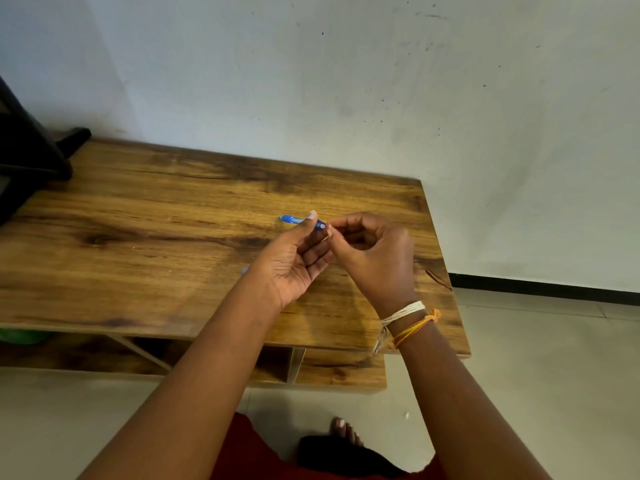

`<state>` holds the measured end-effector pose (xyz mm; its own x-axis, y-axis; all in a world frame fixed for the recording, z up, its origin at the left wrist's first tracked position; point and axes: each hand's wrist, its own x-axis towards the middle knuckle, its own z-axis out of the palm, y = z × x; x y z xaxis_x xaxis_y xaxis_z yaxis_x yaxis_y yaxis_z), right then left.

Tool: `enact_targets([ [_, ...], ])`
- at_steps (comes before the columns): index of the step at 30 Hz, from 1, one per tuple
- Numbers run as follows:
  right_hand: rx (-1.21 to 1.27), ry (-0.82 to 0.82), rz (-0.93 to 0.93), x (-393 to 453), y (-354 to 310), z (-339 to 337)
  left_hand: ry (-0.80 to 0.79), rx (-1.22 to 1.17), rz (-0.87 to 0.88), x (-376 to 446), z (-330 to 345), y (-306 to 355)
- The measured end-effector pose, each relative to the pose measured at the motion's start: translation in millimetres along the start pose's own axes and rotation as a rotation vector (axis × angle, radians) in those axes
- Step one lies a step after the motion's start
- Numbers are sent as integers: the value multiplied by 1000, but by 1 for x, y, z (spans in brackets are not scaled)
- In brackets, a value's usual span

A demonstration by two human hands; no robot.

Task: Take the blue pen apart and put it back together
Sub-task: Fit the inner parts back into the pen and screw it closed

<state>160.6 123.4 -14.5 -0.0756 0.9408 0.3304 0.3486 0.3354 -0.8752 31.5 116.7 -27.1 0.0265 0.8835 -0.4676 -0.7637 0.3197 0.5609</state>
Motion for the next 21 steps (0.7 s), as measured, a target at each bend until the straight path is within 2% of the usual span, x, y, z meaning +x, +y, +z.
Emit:
enact_targets([
  [21,-106,36,-25,0,0,3,-15,33,-10,3,-3,-2],
])
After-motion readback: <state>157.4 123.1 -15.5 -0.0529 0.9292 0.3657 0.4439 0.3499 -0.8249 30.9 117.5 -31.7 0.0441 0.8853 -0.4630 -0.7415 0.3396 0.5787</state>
